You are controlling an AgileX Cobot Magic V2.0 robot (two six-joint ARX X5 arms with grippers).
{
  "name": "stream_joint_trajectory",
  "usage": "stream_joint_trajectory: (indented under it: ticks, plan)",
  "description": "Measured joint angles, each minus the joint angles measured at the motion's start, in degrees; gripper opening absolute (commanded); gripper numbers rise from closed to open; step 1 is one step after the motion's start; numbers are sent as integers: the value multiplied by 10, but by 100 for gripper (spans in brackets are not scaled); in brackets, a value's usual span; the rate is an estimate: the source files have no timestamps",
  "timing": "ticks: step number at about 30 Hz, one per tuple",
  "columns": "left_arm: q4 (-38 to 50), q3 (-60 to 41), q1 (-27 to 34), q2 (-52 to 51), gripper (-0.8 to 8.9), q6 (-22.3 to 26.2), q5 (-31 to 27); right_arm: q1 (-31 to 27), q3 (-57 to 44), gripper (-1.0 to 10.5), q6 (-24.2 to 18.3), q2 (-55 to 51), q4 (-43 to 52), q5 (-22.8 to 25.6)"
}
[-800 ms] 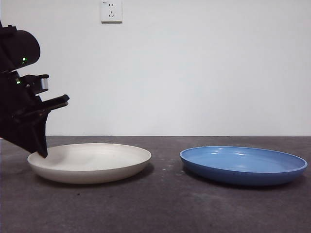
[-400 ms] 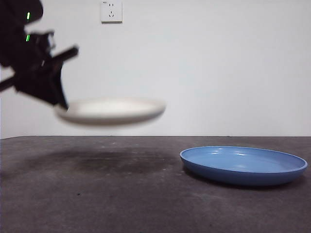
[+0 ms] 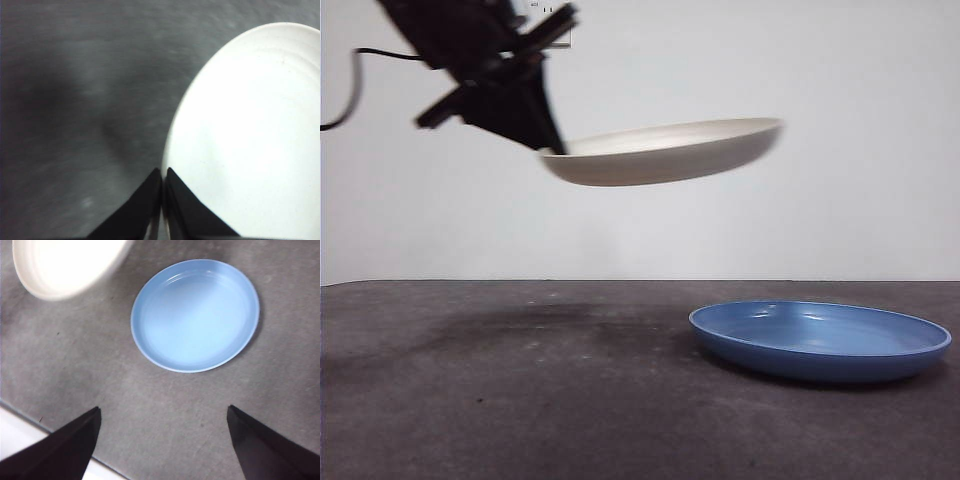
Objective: Pick up the white plate, put it on the blue plate, put it on desk
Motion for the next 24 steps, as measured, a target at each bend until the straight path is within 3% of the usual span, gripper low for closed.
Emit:
stream_joint_trajectory:
  ticks: [11,24]
  plan:
    - [-1,90,-81,152,9,-20,-16,0,67,404,10,-11,-4,2]
    - [-7,184,-116,285,9,-27,-38,0,93,404,24,-12,-8,15]
